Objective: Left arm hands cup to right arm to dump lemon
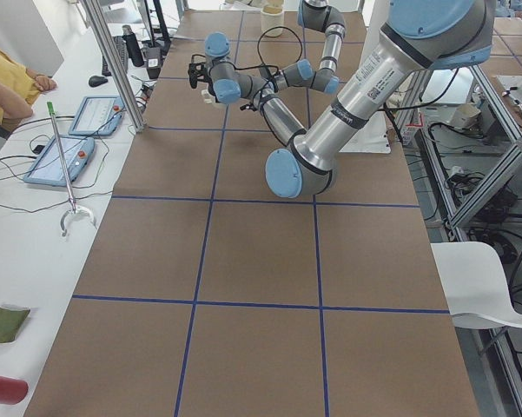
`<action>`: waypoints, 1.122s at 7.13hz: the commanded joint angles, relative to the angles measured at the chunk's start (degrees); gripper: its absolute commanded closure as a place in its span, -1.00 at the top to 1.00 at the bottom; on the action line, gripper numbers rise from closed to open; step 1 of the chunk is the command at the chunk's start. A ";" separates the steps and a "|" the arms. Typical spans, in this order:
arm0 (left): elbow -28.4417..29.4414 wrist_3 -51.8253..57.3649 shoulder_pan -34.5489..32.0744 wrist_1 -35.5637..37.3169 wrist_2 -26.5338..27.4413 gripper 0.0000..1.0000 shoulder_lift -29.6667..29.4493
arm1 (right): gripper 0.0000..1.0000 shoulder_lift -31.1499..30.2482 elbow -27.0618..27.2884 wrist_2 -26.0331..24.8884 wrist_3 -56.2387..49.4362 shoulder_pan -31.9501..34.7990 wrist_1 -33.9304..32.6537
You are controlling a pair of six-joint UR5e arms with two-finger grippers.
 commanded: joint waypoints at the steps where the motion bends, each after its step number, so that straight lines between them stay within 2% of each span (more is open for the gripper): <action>1: 0.00 0.00 -0.09 -0.06 0.15 -1.00 0.01 | 1.00 -2.77 4.42 0.48 -0.07 -0.30 3.46; 2: -0.08 0.00 -0.09 0.02 0.15 -1.00 0.01 | 1.00 -6.97 10.64 4.75 -0.15 -0.04 4.44; 3: -0.09 0.00 -0.26 0.03 0.15 -1.00 0.10 | 1.00 -8.93 14.09 8.01 0.11 1.18 4.19; 4: -0.09 0.09 -0.35 -0.06 0.15 -1.00 0.19 | 1.00 -9.04 13.87 8.91 0.54 3.02 3.93; 5: -0.09 0.09 -0.35 0.02 0.23 -1.00 0.19 | 1.00 -9.73 13.87 13.01 1.51 6.17 1.49; 8: -0.08 0.18 -0.44 0.20 1.90 -1.00 0.36 | 1.00 -9.91 13.87 29.77 6.43 17.41 -7.38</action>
